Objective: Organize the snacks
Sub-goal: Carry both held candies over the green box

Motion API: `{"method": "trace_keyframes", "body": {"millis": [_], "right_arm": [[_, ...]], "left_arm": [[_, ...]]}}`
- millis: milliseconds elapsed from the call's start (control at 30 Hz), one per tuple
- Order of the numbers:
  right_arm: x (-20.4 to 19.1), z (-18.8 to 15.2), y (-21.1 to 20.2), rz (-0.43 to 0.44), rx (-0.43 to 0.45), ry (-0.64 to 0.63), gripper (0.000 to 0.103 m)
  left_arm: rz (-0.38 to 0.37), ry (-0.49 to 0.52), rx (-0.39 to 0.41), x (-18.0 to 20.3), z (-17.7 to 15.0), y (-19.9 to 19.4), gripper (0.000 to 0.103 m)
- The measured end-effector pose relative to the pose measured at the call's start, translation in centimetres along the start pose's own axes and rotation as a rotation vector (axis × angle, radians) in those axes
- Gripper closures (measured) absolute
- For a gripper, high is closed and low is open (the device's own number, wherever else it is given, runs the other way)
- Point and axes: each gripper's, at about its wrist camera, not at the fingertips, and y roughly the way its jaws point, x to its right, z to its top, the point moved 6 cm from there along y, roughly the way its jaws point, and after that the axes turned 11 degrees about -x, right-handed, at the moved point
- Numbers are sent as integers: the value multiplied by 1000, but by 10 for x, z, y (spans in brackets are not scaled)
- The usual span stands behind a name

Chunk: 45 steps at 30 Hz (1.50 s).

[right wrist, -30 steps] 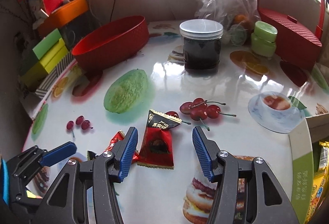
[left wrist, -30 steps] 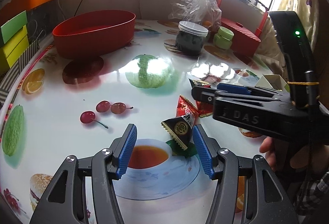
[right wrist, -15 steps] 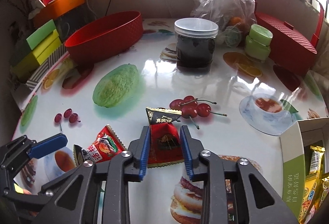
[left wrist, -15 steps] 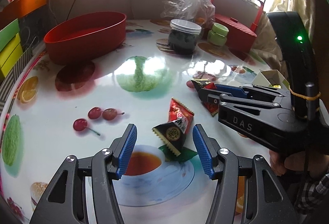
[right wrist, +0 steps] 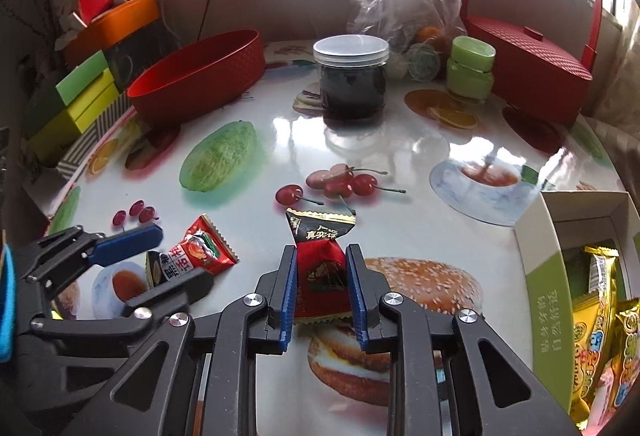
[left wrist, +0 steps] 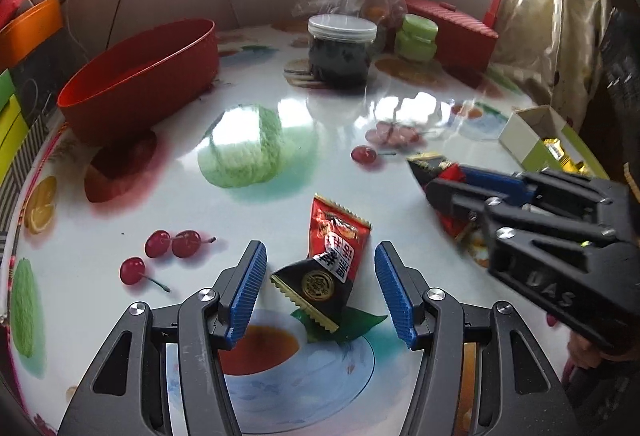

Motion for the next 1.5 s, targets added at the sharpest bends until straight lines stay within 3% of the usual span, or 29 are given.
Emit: {"method": "trace_keyframes", "body": {"millis": [267, 533, 1033, 1500], "right_arm": [[0, -2, -6, 7, 17, 3, 80], [3, -5, -9, 6, 21, 16, 80], [2, -17, -30, 14, 46, 35, 80], [10, -38, -78, -6, 122, 54, 80]], "left_arm": [[2, -16, 11, -1, -2, -1, 46], [29, -40, 16, -5, -1, -2, 75], [6, -74, 98, 1, -2, -37, 77], [-22, -49, 162, 25, -9, -75, 77]]}}
